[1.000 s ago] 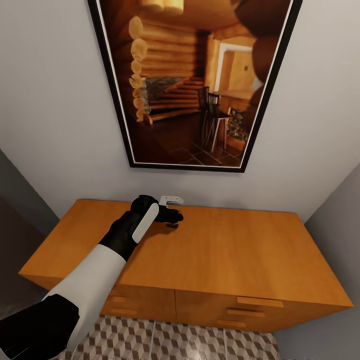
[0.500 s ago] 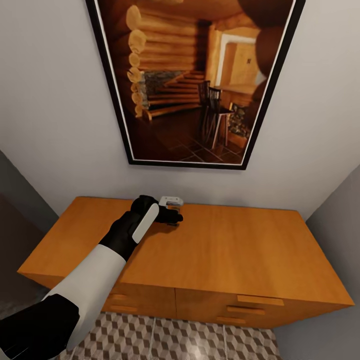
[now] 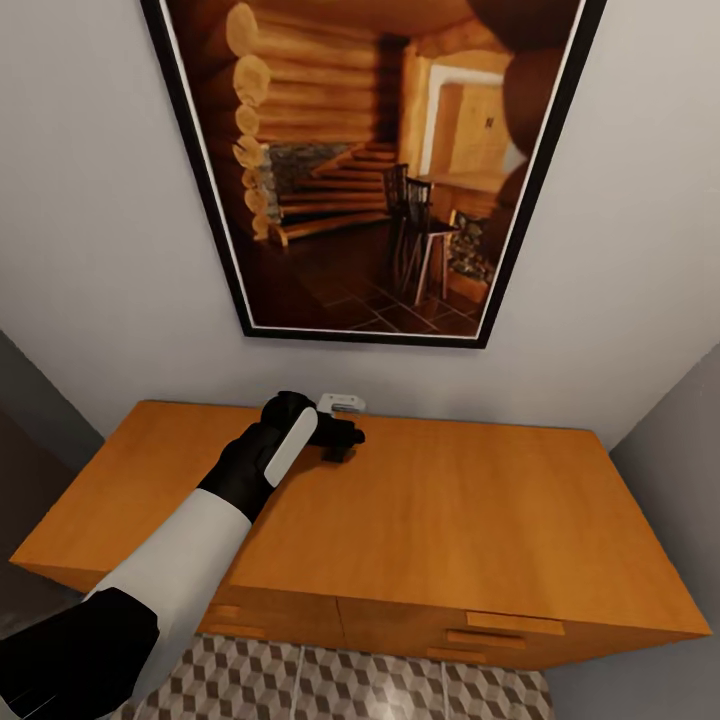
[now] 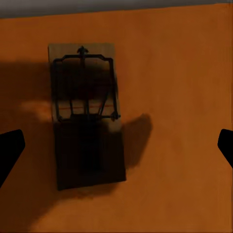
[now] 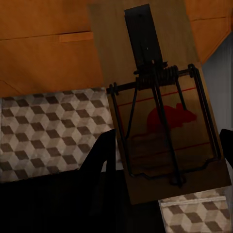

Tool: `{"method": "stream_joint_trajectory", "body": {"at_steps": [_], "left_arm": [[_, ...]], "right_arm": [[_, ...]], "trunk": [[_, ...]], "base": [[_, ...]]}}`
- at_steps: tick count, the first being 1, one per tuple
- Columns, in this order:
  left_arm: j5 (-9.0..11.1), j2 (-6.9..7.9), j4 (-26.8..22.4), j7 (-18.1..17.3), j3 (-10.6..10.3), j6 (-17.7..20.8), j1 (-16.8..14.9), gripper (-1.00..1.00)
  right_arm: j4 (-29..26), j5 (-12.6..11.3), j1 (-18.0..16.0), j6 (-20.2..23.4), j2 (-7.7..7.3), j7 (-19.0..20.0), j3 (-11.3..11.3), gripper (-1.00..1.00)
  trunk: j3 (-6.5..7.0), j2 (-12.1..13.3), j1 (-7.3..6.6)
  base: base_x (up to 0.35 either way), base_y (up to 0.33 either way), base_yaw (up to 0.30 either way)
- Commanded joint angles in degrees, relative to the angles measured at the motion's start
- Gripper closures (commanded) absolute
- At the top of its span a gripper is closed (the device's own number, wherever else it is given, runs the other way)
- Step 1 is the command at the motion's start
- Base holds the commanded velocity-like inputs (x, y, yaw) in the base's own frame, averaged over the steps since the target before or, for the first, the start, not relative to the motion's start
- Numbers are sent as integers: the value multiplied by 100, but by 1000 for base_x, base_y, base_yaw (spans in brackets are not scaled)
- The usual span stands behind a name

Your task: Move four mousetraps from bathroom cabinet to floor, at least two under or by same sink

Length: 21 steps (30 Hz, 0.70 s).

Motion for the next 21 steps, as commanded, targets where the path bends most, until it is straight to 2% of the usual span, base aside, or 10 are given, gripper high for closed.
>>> {"method": "stream_joint_trajectory", "body": {"at_steps": [1,8,10,13,15,21], "left_arm": [[57,4,-3,58,-13,16,-5,-100],[35,0,26,93,-47,9,-5,-100],[24,-10,35,630,-150,9,-5,-100],[37,-17,34,1190,-231,18,-5,-100],[41,-19,33,1371,-252,21,-5,-100],[44,-17,33,1536,-274,24,-5,-100]], "right_arm": [[7,-72,-4,-20,1,42,35,100],[5,-72,-4,-21,1,42,35,100],[5,-72,-4,-19,1,42,35,100],[5,-72,-4,-19,1,42,35,100],[5,-72,-4,-19,1,42,35,100],[5,-72,-4,-19,1,42,35,100]], "trunk": [[-10,-11,5],[-10,-11,5],[-10,-11,5],[-10,-11,5],[-10,-11,5],[-10,-11,5]], "base": [[66,-56,0],[19,-16,0],[2,-1,0],[0,0,0],[0,0,0],[0,0,0]]}}
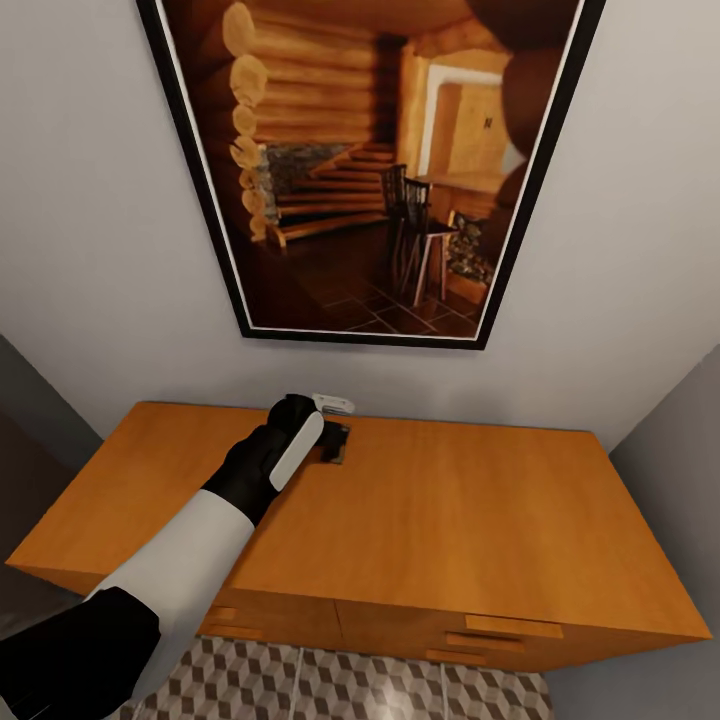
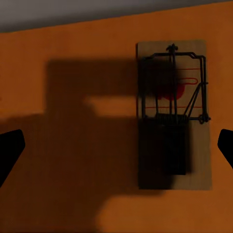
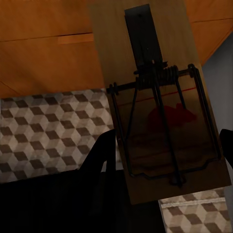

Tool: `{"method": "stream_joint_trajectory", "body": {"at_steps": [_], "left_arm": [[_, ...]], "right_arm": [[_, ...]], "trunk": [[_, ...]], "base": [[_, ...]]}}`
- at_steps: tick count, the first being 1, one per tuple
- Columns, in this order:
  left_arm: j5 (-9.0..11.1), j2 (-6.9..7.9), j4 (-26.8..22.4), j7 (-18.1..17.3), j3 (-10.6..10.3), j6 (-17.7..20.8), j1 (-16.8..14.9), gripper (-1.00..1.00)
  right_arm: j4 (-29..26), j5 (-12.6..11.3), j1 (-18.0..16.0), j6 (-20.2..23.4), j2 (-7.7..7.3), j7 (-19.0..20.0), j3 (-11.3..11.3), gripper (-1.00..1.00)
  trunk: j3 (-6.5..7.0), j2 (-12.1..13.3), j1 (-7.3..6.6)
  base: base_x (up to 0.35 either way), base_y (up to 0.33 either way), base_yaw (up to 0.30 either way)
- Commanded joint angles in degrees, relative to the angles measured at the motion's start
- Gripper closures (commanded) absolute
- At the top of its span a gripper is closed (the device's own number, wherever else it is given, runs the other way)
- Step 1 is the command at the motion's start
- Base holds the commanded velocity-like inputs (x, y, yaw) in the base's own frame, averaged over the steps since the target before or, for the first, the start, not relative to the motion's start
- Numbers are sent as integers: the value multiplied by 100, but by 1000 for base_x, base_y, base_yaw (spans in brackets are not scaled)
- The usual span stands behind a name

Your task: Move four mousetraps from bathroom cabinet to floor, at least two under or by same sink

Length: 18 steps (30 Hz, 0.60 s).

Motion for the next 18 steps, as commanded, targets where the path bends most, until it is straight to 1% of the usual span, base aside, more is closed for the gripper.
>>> {"method": "stream_joint_trajectory", "body": {"at_steps": [1,13,16,18], "left_arm": [[61,1,-3,66,-13,12,-6,-100],[77,-5,-12,83,-20,23,-6,-100],[87,-12,-12,70,-123,28,-6,-100],[123,-17,-12,57,-248,29,-6,-100]], "right_arm": [[5,-72,-4,-20,1,42,34,100],[6,-72,-4,-20,1,42,34,100],[6,-72,-4,-20,1,42,34,100],[7,-72,-4,-20,1,42,34,100]], "trunk": [[-10,-10,3],[-10,-10,3],[-10,-10,3],[-10,-10,3]], "base": [[0,0,0],[0,0,0],[0,0,0],[0,0,0]]}}
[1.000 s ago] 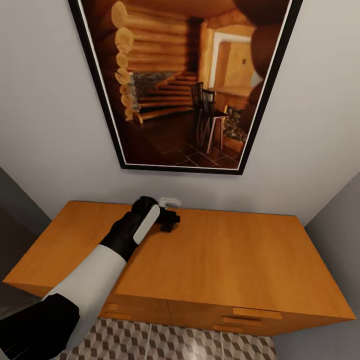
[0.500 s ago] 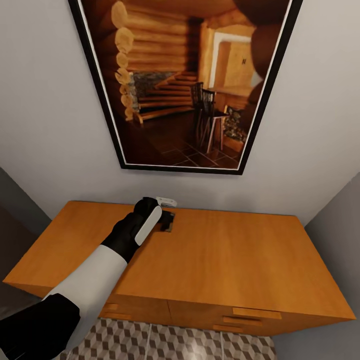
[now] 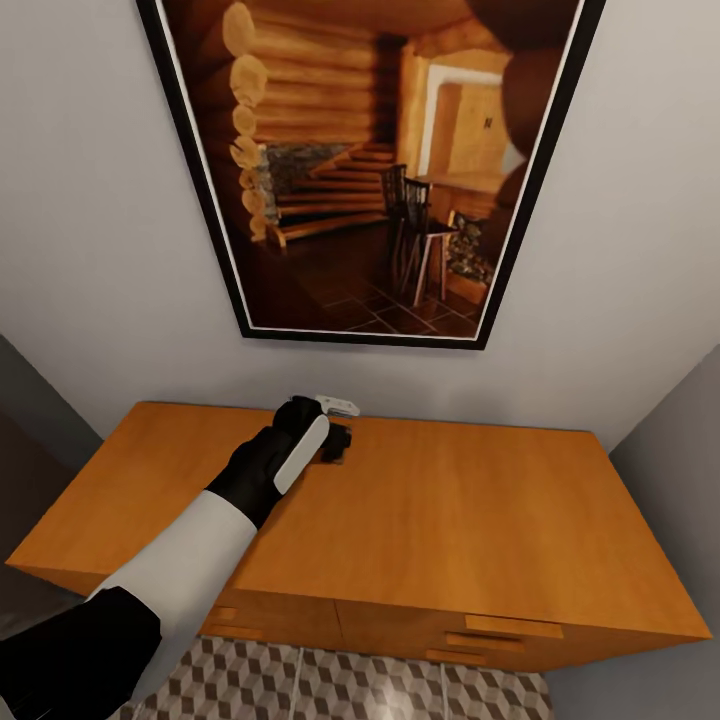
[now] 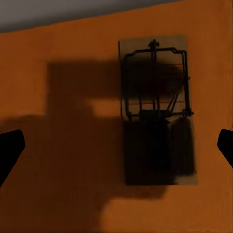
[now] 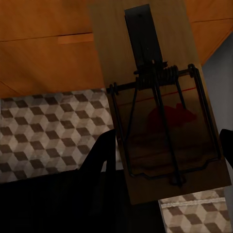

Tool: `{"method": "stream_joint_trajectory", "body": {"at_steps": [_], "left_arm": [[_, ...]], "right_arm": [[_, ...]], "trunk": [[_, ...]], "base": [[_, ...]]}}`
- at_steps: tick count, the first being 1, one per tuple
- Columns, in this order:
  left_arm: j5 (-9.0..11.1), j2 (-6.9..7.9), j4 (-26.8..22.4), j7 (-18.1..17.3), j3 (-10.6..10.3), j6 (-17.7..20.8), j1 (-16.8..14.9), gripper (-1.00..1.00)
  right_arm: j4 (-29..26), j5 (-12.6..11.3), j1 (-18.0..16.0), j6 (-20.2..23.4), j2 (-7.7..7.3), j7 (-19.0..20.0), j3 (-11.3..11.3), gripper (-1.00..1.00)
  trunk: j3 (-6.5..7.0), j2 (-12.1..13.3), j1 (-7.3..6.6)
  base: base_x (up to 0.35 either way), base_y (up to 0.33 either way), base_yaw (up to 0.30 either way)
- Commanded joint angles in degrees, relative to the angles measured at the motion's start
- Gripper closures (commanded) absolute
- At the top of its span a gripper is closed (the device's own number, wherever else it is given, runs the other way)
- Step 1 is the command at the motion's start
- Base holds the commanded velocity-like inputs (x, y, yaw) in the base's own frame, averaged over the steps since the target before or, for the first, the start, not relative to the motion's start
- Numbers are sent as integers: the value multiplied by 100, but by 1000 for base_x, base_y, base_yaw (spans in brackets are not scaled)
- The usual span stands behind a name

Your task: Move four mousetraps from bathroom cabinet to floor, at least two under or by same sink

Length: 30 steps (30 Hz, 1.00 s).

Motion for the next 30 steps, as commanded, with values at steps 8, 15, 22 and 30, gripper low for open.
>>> {"method": "stream_joint_trajectory", "body": {"at_steps": [8,15,22,30], "left_arm": [[438,-1,-3,41,-377,8,-6,-100],[633,3,-3,46,-405,5,-6,-100],[702,12,-4,43,-407,0,-6,-100],[909,25,-4,49,-390,-12,-6,-100]], "right_arm": [[4,-71,-4,-20,1,42,35,100],[6,-71,-4,-20,1,42,35,100],[4,-71,-4,-21,1,42,35,100],[4,-71,-4,-20,1,42,35,100]], "trunk": [[-10,-10,3],[-10,-10,3],[-18,-10,3],[-62,-10,3]], "base": [[0,0,0],[0,0,0],[0,0,0],[0,0,0]]}}
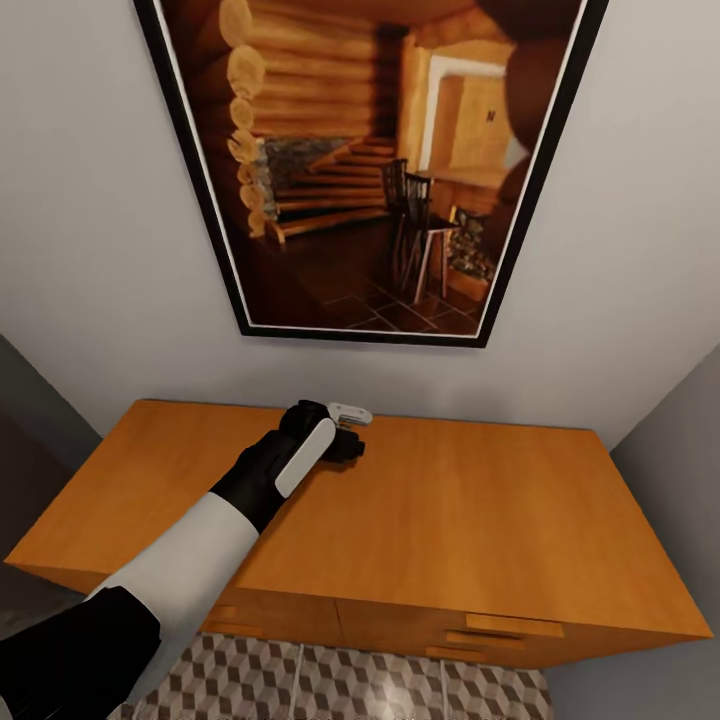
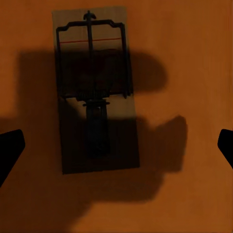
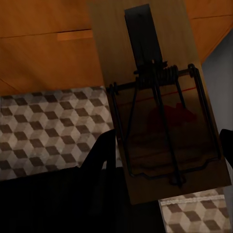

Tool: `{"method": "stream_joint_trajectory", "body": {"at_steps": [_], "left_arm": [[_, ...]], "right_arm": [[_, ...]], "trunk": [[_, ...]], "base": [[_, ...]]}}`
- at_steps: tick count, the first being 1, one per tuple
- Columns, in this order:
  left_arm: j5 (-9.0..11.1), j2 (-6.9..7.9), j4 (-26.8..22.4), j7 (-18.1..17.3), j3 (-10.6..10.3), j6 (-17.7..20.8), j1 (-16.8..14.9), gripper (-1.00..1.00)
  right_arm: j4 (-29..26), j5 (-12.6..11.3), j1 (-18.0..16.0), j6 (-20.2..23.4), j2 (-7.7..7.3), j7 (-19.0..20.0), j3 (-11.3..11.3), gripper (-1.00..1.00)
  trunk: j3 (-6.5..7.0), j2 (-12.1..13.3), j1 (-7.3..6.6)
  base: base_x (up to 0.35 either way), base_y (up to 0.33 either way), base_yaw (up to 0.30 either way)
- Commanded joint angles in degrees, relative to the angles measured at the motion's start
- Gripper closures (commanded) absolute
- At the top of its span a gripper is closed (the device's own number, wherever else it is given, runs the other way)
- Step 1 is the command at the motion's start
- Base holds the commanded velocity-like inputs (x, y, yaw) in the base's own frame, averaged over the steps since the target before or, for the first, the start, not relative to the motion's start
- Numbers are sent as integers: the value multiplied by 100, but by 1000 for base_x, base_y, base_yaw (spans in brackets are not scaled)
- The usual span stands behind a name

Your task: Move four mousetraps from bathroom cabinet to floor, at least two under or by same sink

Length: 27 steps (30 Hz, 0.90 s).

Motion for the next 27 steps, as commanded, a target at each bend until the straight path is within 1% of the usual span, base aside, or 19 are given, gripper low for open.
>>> {"method": "stream_joint_trajectory", "body": {"at_steps": [1,8,16,27], "left_arm": [[81,2,0,59,-7,9,-6,-100],[108,5,-25,59,56,9,-6,-100],[112,12,-35,65,95,9,-6,-100],[112,12,-32,68,96,9,-6,-100]], "right_arm": [[5,-71,-4,-20,1,42,35,100],[5,-71,-4,-20,1,42,35,100],[5,-71,-4,-20,1,42,35,100],[5,-71,-4,-20,-8,42,35,100]], "trunk": [[-16,-11,3],[-58,-11,3],[-65,-11,3],[-114,-11,3]], "base": [[0,0,0],[0,0,0],[0,0,0],[0,0,0]]}}
